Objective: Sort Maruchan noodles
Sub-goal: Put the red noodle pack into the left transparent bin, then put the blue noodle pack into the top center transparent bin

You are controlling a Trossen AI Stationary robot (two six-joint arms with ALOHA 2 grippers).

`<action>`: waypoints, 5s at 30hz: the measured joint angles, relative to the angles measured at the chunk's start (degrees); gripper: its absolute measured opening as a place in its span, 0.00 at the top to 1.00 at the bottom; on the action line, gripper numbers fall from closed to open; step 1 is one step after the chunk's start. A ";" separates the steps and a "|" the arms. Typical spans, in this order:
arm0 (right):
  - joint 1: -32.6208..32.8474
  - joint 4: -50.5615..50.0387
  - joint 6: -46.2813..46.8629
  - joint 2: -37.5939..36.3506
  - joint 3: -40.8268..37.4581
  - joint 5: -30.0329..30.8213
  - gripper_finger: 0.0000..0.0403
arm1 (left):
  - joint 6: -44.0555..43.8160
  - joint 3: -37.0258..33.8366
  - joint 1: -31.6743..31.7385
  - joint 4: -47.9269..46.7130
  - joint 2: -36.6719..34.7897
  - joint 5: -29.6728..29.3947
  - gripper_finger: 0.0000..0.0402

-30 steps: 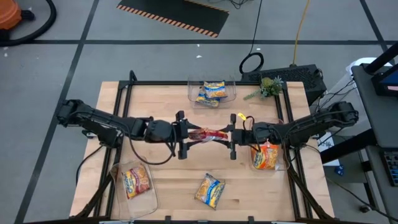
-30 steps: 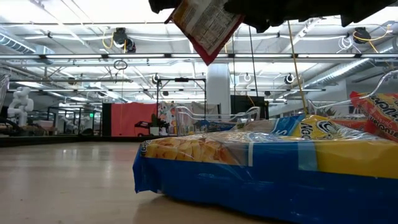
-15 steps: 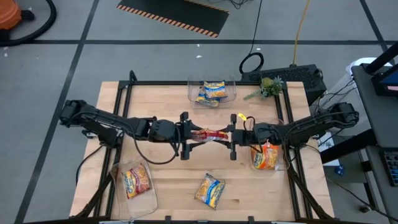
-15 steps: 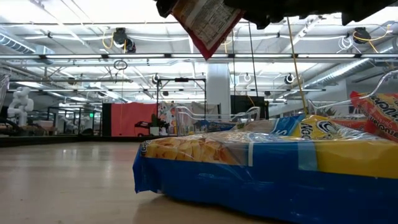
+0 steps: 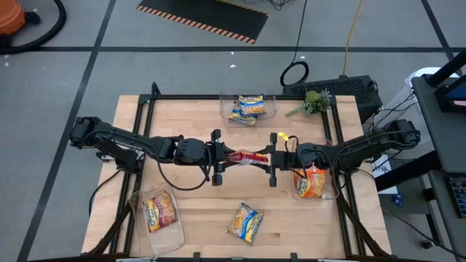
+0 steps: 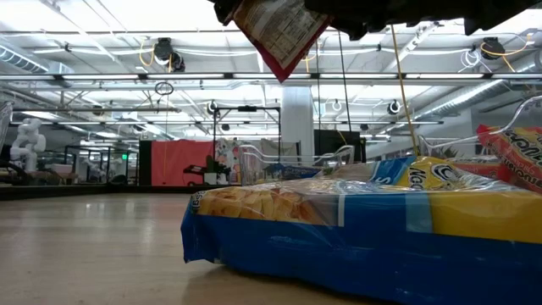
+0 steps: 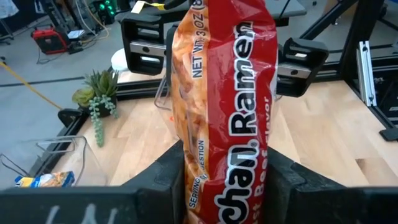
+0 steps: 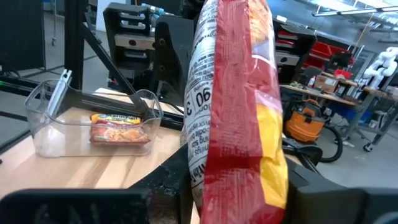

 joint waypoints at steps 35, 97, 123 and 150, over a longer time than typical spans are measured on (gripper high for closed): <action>5.76 -23.12 12.47 -24.96 0.02 1.71 0.43 | -8.13 0.00 -29.51 -40.83 -13.69 -15.82 0.66; 6.41 -26.08 28.16 -11.32 0.02 5.88 0.43 | -17.30 5.26 -53.96 -67.43 -14.29 -25.12 0.39; 17.62 -40.70 46.34 12.65 14.29 -4.59 0.43 | -30.96 3.18 -32.57 -57.88 -14.32 -33.79 0.39; 22.77 -37.07 61.65 26.29 14.29 2.91 0.48 | -16.30 -0.61 -32.30 -37.31 -14.24 -25.57 0.39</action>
